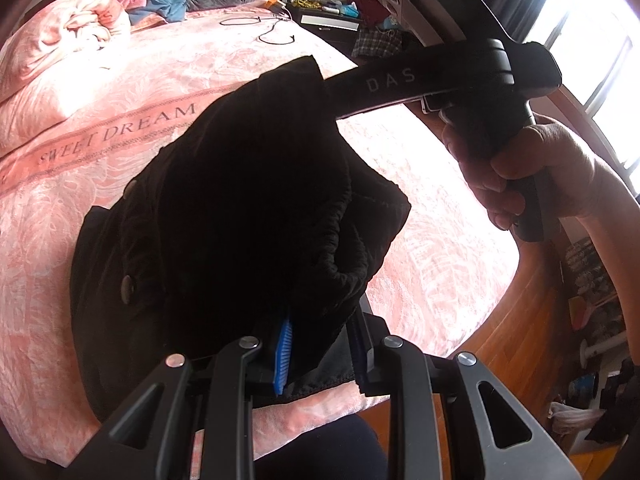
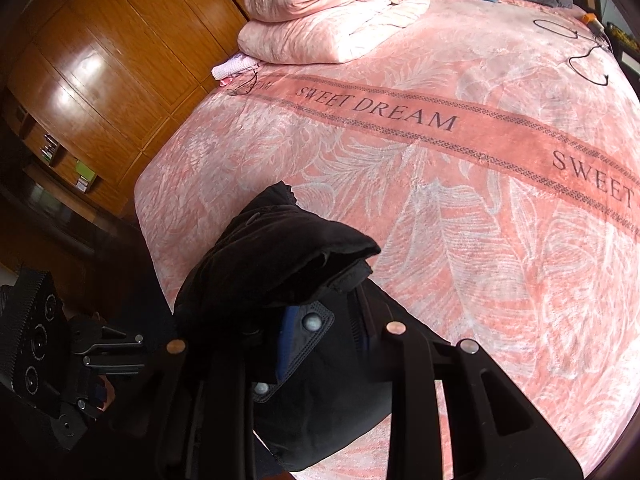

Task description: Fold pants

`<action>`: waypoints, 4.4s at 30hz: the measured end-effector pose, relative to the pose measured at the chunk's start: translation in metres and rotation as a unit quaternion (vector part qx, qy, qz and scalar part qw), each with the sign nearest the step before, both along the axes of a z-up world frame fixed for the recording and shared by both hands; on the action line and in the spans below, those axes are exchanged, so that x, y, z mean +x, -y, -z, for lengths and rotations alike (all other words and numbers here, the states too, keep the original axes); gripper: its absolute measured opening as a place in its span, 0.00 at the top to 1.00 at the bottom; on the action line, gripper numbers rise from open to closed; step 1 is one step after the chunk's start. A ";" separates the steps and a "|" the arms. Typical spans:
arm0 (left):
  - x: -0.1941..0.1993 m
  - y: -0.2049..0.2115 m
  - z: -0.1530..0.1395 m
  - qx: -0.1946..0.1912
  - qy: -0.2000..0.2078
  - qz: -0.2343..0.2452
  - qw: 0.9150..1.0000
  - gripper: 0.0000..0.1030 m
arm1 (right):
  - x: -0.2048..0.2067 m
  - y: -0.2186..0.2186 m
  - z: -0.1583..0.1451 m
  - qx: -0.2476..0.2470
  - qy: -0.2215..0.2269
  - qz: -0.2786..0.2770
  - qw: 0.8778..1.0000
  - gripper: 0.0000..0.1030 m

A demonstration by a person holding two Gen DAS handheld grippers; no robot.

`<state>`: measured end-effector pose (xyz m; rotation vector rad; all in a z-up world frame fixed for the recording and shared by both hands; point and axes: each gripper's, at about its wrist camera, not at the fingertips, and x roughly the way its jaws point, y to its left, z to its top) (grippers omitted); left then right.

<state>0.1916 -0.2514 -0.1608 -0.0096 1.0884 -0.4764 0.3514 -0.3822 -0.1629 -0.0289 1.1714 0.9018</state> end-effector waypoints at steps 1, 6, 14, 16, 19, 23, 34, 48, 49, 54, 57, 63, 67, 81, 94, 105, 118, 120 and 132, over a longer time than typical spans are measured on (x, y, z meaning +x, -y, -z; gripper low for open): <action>-0.001 0.003 0.001 0.002 -0.002 0.002 1.000 0.76 | 0.000 0.002 0.003 0.001 -0.002 0.000 1.000 0.75; 0.001 0.012 0.015 0.016 -0.008 0.011 1.000 0.76 | -0.001 0.011 0.016 0.006 -0.010 0.007 1.000 0.75; 0.003 0.024 0.039 0.037 -0.020 0.024 0.999 0.76 | -0.007 0.028 0.040 0.006 -0.025 0.021 0.999 0.75; 0.004 0.027 0.044 0.043 -0.021 0.026 0.999 0.76 | -0.008 0.031 0.046 0.002 -0.028 0.024 0.999 0.75; 0.005 0.033 0.051 0.054 -0.019 0.031 0.998 0.76 | -0.009 0.035 0.053 -0.003 -0.033 0.031 0.999 0.71; 0.006 0.042 0.058 0.067 -0.015 0.037 0.997 0.76 | -0.008 0.043 0.065 -0.009 -0.042 0.046 0.998 0.62; -0.006 0.034 0.055 0.006 -0.023 0.070 0.997 0.54 | -0.016 0.071 0.088 0.014 -0.093 0.140 0.986 0.36; 0.006 -0.117 0.008 -0.069 0.017 -0.076 0.995 0.16 | -0.113 0.124 0.104 0.231 -0.133 0.296 0.917 0.19; 0.013 -0.130 0.013 -0.065 0.012 -0.093 0.993 0.16 | -0.117 0.119 0.107 0.241 -0.130 0.298 0.914 0.17; 0.029 -0.148 0.041 -0.059 -0.024 -0.133 0.989 0.16 | -0.111 0.083 0.126 0.201 -0.145 0.299 0.921 0.34; 0.030 -0.148 0.048 -0.039 -0.024 -0.130 0.990 0.16 | -0.115 0.085 0.117 0.184 -0.147 0.320 0.918 0.65; 0.036 -0.147 0.068 -0.013 -0.046 -0.135 0.990 0.16 | -0.135 0.094 0.128 0.138 -0.152 0.357 0.911 0.77; 0.035 -0.153 0.059 -0.021 -0.043 -0.135 0.990 0.16 | -0.136 0.088 0.115 0.108 -0.136 0.361 0.917 0.69; 0.025 -0.164 0.063 -0.046 -0.043 -0.136 0.989 0.16 | -0.151 0.047 0.125 0.100 -0.118 0.338 0.928 1.00; 0.030 -0.174 0.074 -0.040 -0.028 -0.145 0.988 0.15 | -0.038 0.046 0.075 0.137 -0.096 0.346 0.923 0.57; 0.035 -0.183 0.077 -0.046 -0.036 -0.149 0.987 0.11 | -0.043 0.072 0.114 0.115 -0.128 0.388 0.906 0.68; 0.033 -0.218 0.097 -0.079 -0.122 -0.184 0.972 0.06 | -0.093 0.060 0.114 0.096 -0.133 0.409 0.898 0.68; 0.030 -0.229 0.091 -0.088 -0.116 -0.193 0.970 0.06 | -0.100 0.064 0.094 0.083 -0.108 0.414 0.900 0.48; 0.041 -0.273 0.094 -0.120 -0.141 -0.201 0.962 0.05 | -0.132 0.057 0.121 0.050 -0.168 0.367 0.913 0.30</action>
